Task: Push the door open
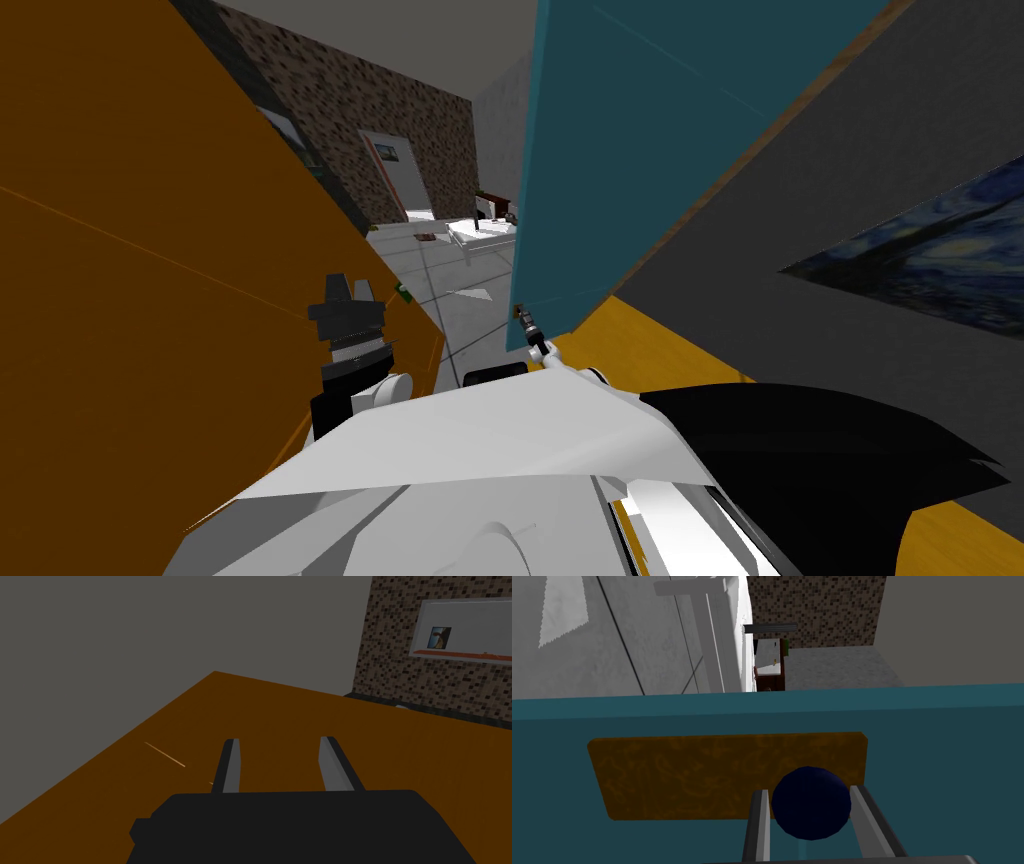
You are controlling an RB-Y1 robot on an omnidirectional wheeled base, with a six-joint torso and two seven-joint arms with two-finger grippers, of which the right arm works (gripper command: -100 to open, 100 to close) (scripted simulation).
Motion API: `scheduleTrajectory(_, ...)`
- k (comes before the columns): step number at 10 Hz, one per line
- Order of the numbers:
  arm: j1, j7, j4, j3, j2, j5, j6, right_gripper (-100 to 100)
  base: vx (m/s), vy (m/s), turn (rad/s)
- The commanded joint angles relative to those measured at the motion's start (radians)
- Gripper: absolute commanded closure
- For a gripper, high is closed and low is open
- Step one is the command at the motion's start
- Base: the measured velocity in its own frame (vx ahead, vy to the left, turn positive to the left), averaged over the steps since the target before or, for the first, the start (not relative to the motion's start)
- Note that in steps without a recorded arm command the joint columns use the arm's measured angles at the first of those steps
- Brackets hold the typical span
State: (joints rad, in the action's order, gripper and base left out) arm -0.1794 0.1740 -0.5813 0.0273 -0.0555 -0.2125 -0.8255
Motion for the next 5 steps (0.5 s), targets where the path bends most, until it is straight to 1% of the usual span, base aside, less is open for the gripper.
scheduleTrajectory(1,-0.021,-0.018,0.020,0.026,-0.017,0.016,-0.016,100,0.170,0.018,-0.056)
scheduleTrajectory(3,-0.022,-0.033,0.019,0.042,-0.023,0.026,-0.014,100,0.207,0.016,-0.080)
scheduleTrajectory(4,-0.031,-0.024,0.041,0.036,-0.020,0.026,-0.019,-100,-0.034,0.047,-0.083)
scheduleTrajectory(5,-0.031,-0.024,0.041,0.036,-0.020,0.026,-0.019,-100,-0.161,0.061,-0.028)
